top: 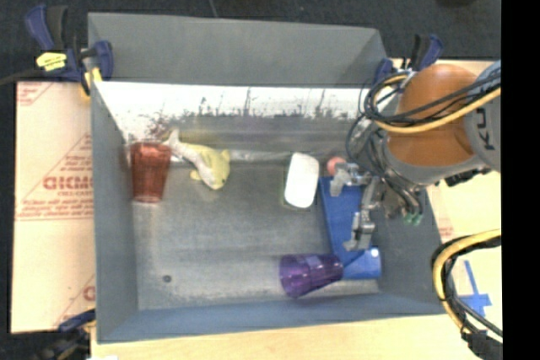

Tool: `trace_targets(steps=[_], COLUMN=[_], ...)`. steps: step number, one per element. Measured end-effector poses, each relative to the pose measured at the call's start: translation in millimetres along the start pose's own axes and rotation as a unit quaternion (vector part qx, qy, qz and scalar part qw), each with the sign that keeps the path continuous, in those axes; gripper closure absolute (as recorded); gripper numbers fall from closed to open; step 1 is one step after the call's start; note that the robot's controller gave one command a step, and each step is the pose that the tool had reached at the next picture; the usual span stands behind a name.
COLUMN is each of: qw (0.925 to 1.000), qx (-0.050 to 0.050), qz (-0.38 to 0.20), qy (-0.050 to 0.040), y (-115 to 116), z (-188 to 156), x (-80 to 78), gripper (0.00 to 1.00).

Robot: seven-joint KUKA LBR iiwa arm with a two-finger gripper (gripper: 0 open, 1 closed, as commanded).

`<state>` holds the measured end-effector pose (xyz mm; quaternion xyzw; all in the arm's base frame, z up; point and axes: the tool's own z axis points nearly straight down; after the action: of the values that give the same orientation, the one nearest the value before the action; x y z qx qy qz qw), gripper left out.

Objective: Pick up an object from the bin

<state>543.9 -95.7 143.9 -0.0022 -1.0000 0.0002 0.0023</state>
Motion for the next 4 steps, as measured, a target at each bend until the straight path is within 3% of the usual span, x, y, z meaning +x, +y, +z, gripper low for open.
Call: trace_targets(steps=[1,2,3,4], qw=[1.0000,1.0000,0.9997,0.9980], qx=[0.001,0.001,0.001,0.002], qz=[-0.001,-0.008,-0.022,-0.063], qy=[-0.0038,-0.0048,-0.0070,-0.0064], y=[0,57,61,76], z=[-4,26,32,45], x=[-2.0,20.6,35.2,60.7], gripper=[0.00,0.00,0.00,0.00])
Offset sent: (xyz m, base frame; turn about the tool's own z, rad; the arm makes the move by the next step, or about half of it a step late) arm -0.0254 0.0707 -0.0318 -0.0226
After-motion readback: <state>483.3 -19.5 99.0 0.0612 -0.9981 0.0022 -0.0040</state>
